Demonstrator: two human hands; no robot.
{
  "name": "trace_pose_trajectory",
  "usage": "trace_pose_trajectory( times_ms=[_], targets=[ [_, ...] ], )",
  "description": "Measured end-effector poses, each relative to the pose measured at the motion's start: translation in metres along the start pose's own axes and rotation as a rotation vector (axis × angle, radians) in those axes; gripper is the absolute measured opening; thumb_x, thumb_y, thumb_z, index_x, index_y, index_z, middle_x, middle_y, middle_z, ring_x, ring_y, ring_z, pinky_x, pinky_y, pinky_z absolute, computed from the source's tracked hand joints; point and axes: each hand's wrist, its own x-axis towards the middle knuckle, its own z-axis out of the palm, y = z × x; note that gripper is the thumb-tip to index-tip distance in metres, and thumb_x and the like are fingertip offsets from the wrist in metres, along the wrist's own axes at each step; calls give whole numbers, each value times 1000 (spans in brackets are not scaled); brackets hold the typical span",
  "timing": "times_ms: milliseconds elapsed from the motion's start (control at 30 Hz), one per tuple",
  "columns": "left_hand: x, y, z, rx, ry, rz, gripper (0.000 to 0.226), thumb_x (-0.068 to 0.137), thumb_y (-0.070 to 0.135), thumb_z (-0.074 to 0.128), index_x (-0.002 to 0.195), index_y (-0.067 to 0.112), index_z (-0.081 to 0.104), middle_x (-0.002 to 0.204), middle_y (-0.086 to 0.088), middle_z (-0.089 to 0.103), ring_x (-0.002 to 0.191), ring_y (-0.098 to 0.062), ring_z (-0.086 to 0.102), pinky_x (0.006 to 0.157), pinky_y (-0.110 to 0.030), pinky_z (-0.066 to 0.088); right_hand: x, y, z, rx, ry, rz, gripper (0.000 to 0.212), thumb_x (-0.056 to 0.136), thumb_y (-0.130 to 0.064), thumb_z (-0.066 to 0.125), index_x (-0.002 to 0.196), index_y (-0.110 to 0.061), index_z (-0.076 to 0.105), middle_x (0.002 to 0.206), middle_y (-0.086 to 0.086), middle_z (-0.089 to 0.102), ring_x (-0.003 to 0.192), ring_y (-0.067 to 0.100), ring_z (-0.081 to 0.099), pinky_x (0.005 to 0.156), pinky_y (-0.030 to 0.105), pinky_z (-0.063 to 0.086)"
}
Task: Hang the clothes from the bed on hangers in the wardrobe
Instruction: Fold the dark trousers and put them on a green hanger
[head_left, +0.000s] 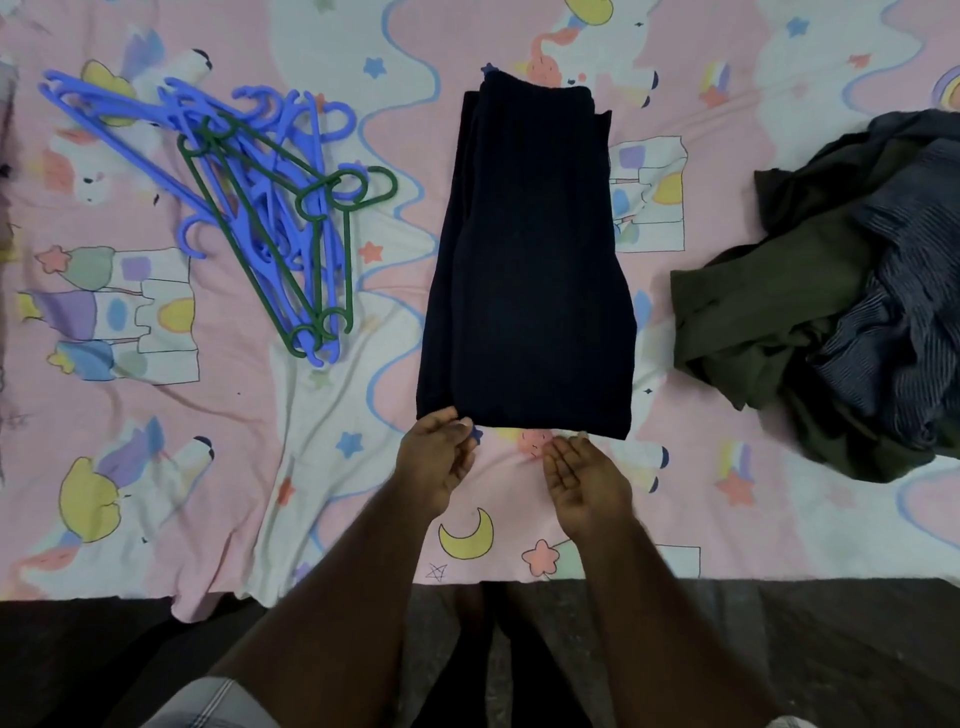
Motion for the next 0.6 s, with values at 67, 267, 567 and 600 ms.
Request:
trace_pose_trajectory(
  times_ms=[67, 267, 567, 600],
  targets=[
    [-2, 3, -1, 9, -14, 16, 13, 94, 6, 67, 105, 12, 65, 80, -5, 75, 70, -15, 69, 73, -29, 56, 5, -5, -2, -19, 5, -18, 19, 101, -16, 56, 110, -1, 63, 117, 18, 68, 101, 27, 67, 95, 39, 53],
    [-7, 11, -29, 15, -91, 22, 9, 94, 10, 68, 99, 14, 62, 96, -7, 71, 87, -20, 71, 74, -29, 57, 3, -15, 4, -37, 37, -65, 17, 96, -17, 66, 105, -3, 64, 101, 15, 74, 94, 27, 72, 83, 37, 60],
    [1, 7, -30, -75, 2, -8, 12, 98, 0, 58, 107, 7, 62, 102, -14, 75, 87, -20, 76, 77, -29, 59, 6, -16, -5, 15, 61, -87, 13, 98, -11, 62, 107, -1, 64, 107, 15, 71, 97, 25, 70, 79, 34, 59],
    [3, 6, -30, -66, 20, -17, 12, 99, -1, 55, 104, 6, 64, 100, -14, 76, 88, -21, 75, 80, -30, 59, 5, -16, -6, 5, 58, -84, 11, 98, -10, 60, 105, -1, 63, 110, 16, 70, 98, 26, 69, 83, 35, 58]
  ],
)
